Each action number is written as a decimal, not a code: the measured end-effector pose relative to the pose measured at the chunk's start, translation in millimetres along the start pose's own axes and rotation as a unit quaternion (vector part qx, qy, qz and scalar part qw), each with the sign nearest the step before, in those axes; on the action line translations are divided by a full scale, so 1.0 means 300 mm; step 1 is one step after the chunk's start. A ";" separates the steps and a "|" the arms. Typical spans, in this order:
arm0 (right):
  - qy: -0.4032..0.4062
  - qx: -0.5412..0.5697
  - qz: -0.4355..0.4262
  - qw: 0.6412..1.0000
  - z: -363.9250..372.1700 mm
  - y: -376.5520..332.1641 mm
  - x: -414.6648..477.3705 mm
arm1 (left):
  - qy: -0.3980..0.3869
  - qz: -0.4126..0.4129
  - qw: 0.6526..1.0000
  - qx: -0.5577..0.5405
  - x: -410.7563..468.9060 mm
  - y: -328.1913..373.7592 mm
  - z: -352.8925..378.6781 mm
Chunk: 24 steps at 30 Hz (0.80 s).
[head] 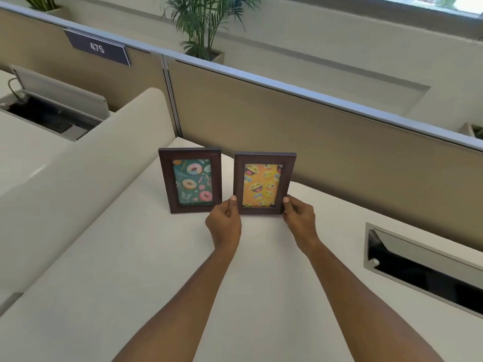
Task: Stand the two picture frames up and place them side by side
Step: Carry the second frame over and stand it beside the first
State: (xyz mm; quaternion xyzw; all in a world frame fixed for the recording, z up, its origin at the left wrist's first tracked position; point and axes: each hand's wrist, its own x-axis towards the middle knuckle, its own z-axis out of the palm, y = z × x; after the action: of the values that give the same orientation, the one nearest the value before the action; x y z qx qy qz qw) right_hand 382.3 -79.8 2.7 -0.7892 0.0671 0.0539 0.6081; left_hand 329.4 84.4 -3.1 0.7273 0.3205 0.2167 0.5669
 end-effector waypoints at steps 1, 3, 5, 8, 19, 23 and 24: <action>0.001 -0.004 -0.001 1.000 0.006 0.001 0.008 | 0.005 0.003 1.000 0.001 0.006 -0.008 0.001; 0.000 -0.008 -0.002 1.000 0.017 0.006 0.024 | 0.020 0.012 1.000 -0.001 0.015 -0.023 0.007; 0.000 -0.008 -0.002 1.000 0.023 0.008 0.030 | 0.031 0.020 0.999 0.001 0.019 -0.031 0.010; 0.000 -0.006 0.002 1.000 0.030 0.012 0.029 | 0.038 0.025 0.999 0.003 0.025 -0.037 0.009; -0.022 -0.091 -0.019 0.995 0.035 0.017 -0.021 | 0.036 -0.012 0.999 0.000 0.024 -0.094 -0.014; -0.042 -0.127 -0.029 0.991 0.034 0.023 -0.024 | 0.046 -0.040 0.998 -0.005 0.023 -0.102 -0.020; -0.042 -0.131 -0.032 0.990 0.037 0.022 -0.023 | 0.052 -0.050 0.997 -0.011 0.025 -0.102 -0.021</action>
State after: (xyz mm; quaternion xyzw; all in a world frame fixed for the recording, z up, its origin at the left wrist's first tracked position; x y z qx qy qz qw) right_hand 374.5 -70.4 -5.2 -0.8607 0.0088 0.0758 0.5034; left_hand 323.8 98.6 -31.3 0.6919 0.3826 0.2291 0.5677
